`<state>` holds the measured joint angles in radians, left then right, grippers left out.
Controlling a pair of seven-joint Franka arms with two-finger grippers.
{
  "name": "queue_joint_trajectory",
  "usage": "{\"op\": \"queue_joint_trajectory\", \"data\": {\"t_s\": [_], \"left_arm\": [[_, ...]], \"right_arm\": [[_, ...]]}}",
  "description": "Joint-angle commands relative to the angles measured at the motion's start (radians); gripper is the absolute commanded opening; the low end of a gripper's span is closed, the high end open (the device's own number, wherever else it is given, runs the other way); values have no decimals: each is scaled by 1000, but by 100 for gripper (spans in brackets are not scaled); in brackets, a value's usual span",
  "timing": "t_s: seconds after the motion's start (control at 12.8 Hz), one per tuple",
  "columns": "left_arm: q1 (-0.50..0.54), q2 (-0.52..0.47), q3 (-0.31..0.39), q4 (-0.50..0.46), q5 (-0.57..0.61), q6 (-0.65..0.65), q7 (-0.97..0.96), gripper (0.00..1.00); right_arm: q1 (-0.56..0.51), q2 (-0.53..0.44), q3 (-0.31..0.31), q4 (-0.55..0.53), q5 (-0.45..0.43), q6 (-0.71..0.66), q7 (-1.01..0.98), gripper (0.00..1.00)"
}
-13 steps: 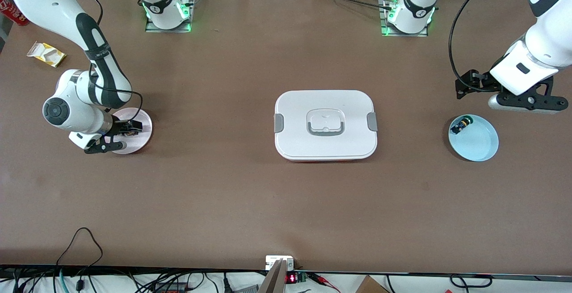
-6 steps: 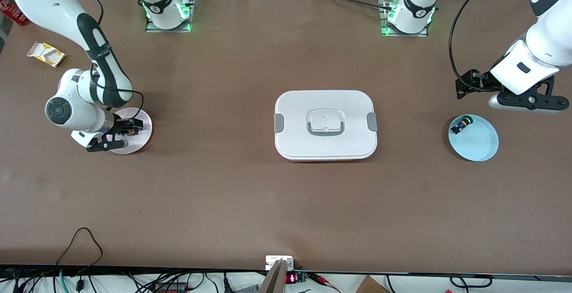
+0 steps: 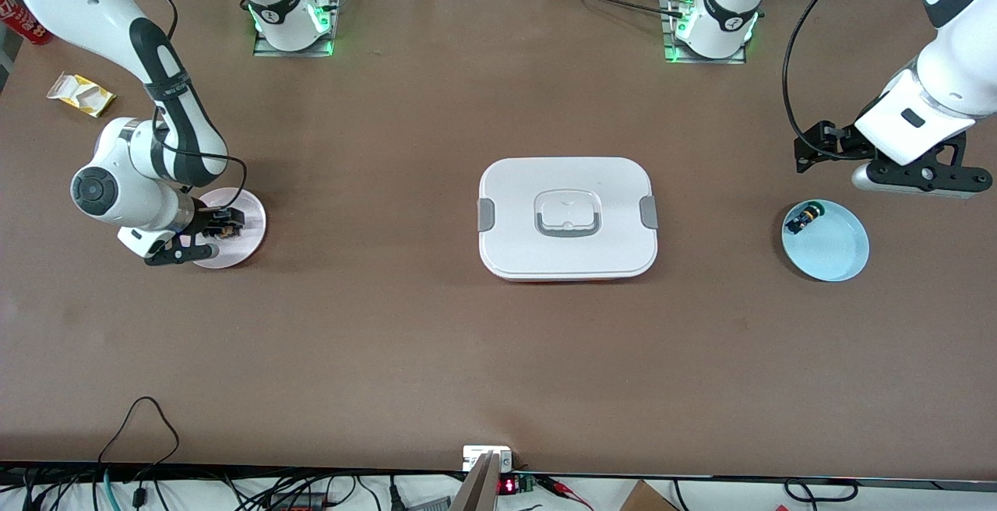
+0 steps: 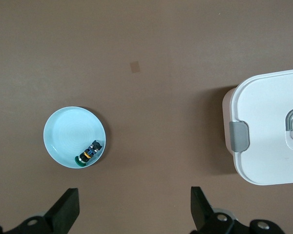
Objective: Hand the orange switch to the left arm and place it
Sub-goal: 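Close the right gripper on the orange switch, then lift the switch over the box with the right gripper while the left gripper approaches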
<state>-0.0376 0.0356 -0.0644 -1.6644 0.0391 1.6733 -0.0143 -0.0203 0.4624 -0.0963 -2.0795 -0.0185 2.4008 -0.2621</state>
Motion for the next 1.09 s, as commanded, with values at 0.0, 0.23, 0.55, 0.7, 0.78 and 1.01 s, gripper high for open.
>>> {"op": "queue_joint_trajectory", "data": {"t_s": [0.0,0.23,0.55,0.7,0.78,1.01], "left_arm": [[-4,15,3,34,7,-24,1,100],[-4,13,3,34,7,-27,-1,100],[-5,13,3,34,7,-27,-4,100],[-5,13,3,34,7,-27,-3,100],[-5,13,3,34,7,-27,-3,100],[-4,13,3,34,7,-27,-3,100]], "right_arm": [[2,-63,12,28,8,-73,-22,23],[3,-94,15,146,12,-254,-22,23],[6,-154,56,260,12,-402,-51,22],[28,-188,63,292,17,-422,-100,21],[39,-208,64,303,28,-419,-103,21],[54,-243,64,340,127,-419,-149,14]]}}
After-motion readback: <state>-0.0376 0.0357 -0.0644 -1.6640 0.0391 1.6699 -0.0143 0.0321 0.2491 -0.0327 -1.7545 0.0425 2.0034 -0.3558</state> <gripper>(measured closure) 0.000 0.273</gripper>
